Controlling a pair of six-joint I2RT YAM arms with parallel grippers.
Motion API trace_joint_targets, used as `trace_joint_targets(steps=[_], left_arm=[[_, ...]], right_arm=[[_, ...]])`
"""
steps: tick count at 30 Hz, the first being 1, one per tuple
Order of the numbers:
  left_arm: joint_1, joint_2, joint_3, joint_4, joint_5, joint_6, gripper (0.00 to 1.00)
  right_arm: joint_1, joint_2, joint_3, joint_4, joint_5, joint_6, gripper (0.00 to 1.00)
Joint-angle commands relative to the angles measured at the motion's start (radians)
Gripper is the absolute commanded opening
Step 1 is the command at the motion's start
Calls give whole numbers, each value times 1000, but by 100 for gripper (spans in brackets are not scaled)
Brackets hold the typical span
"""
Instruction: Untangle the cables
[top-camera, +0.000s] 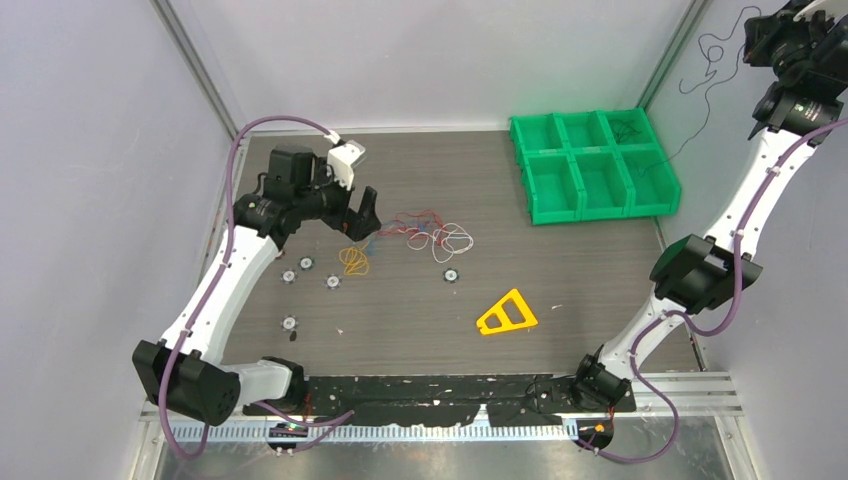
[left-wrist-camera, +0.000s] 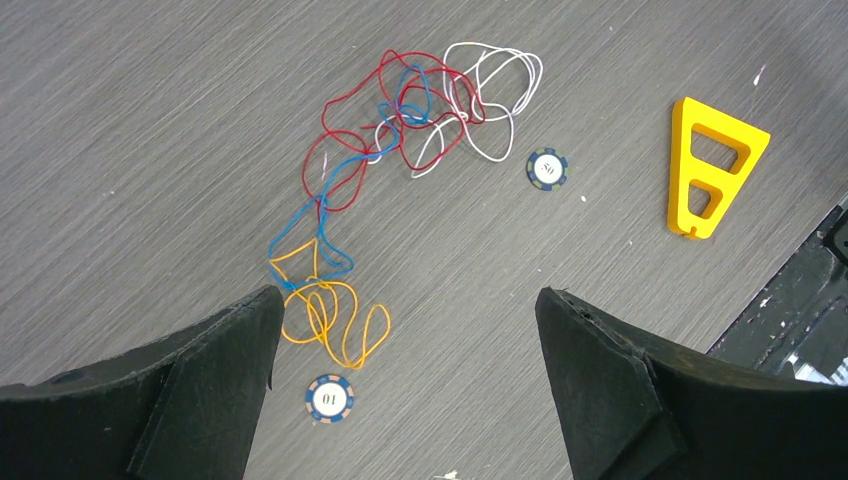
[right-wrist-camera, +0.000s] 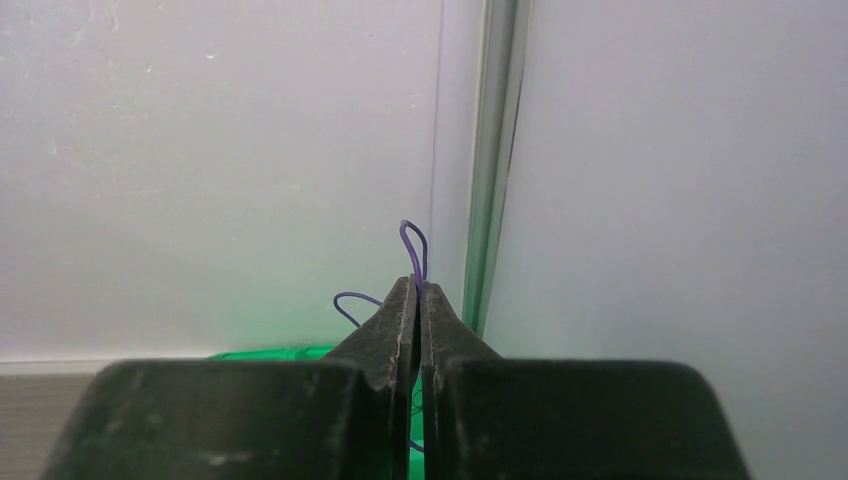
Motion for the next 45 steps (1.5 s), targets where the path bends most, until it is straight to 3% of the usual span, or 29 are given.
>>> trace_joint_targets(steps=[1, 15, 23, 29, 39, 45], left_arm=[[-1, -15, -3, 6, -12, 3, 100], [-1, -12, 1, 0, -18, 2, 99], [-2, -18, -15, -10, -31, 6, 100], [-1, -14, -14, -17, -37, 6, 99], [0, -2, -9, -24, -48, 10, 100], [8, 8, -10, -27, -47, 19, 100]], right_arm=[[-10, -54, 35, 93, 52, 9, 5], [-11, -21, -92, 122, 68, -83, 5], [13, 1, -311, 179, 59, -149, 5], [50, 54, -479, 170, 68, -305, 5], [110, 218, -457, 69, 159, -417, 5], [117, 234, -453, -36, 189, -499, 5]])
